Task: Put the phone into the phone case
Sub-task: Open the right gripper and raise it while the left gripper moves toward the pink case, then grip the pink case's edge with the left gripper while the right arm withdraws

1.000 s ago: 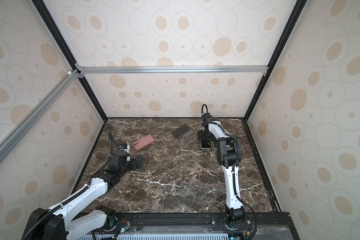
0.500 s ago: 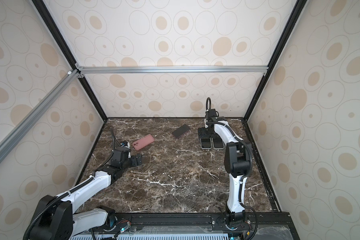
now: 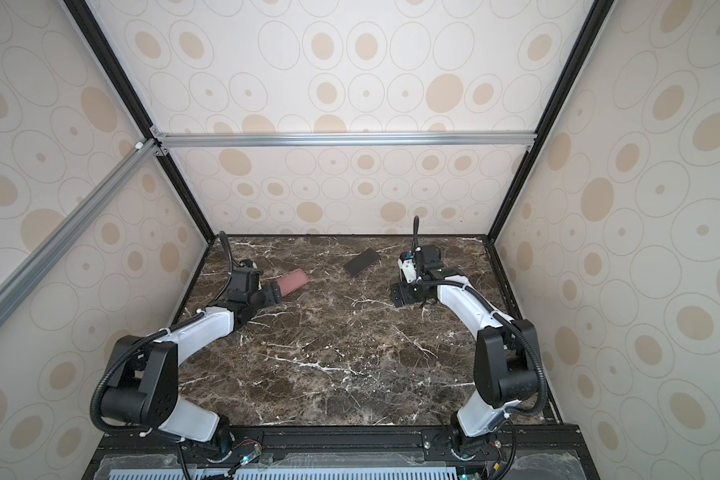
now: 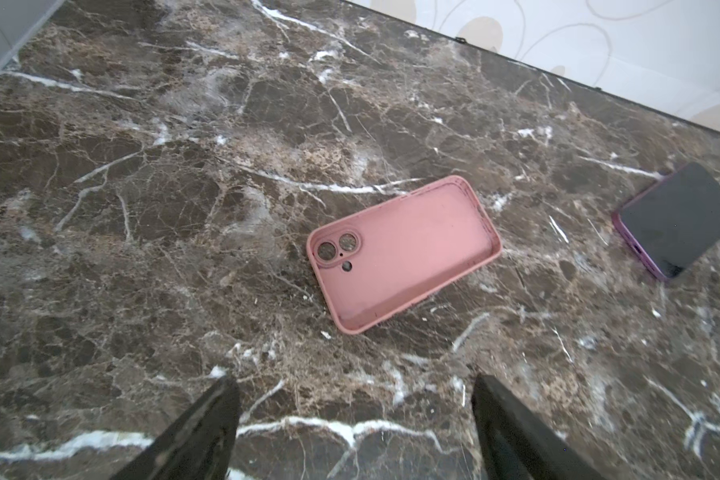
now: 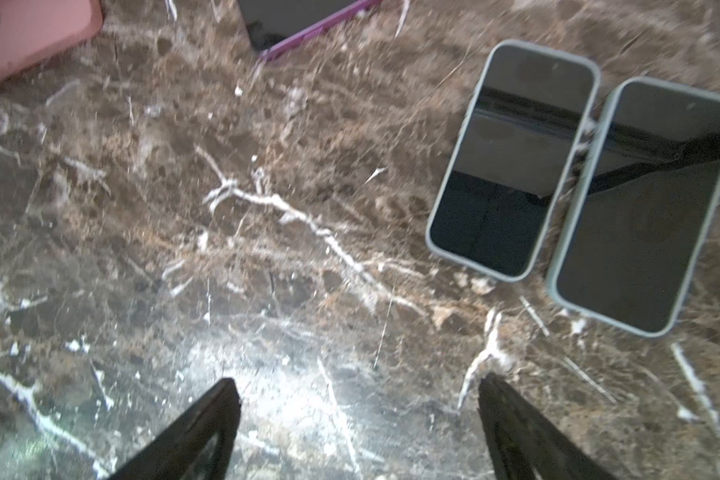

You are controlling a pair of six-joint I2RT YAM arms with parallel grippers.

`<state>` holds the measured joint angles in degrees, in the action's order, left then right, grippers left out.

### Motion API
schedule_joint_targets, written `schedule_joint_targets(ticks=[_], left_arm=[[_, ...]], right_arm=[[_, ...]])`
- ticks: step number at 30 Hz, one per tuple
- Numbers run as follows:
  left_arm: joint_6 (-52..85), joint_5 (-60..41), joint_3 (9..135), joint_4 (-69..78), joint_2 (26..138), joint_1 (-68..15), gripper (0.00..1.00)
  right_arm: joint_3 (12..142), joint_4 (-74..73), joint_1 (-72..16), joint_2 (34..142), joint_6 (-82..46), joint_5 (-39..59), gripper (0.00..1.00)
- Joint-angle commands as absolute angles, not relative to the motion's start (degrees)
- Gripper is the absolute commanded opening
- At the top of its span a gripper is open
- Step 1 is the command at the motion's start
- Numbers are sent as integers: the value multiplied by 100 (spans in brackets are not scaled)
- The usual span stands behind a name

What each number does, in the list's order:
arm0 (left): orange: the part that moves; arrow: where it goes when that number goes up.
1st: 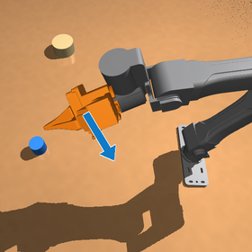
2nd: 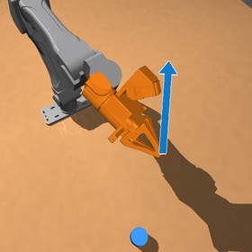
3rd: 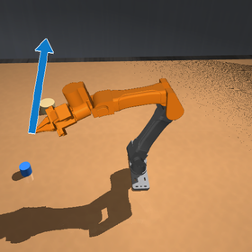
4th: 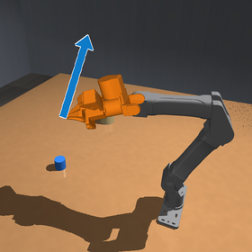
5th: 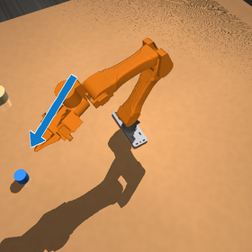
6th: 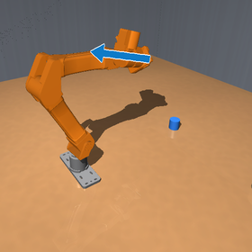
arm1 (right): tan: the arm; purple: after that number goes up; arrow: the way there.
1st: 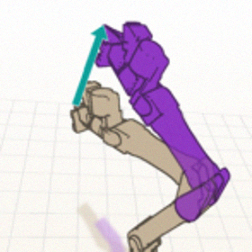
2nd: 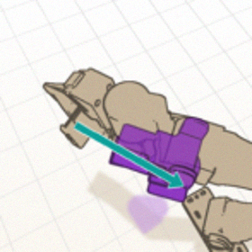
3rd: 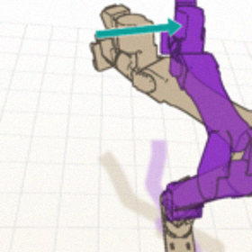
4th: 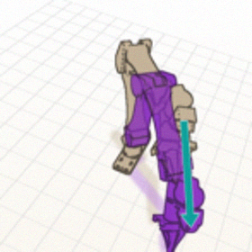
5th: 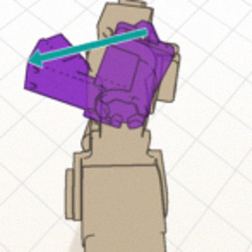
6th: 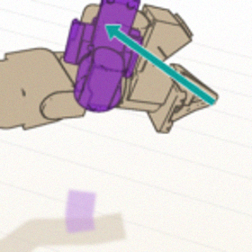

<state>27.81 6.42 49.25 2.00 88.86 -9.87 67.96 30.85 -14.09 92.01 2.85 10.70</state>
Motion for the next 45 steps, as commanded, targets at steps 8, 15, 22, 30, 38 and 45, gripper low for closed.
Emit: schedule_joint_targets(ticks=[8, 15, 22, 30, 38, 45], left_arm=[[3249, 759, 5768, 322, 10186, -725, 71], [3351, 694, 5932, 472, 10672, -654, 58], [3227, 725, 6022, 434, 10918, -652, 46], [3088, 800, 6007, 347, 10951, -651, 23], [2770, 704, 6068, 176, 10924, -650, 9], [2517, 192, 6100, 0, 10769, -655, 6]], right_arm=[[5749, 2497, -1959, 8369, 327, 1418, 92], [5565, 2470, -2109, 8169, 369, 1384, 91], [5610, 2477, -2210, 8231, 402, 1227, 92], [5637, 2537, -2326, 8278, 422, 1056, 91], [5660, 2552, -2355, 8305, 427, 954, 91], [5693, 2582, -2355, 8350, 401, 782, 91]])
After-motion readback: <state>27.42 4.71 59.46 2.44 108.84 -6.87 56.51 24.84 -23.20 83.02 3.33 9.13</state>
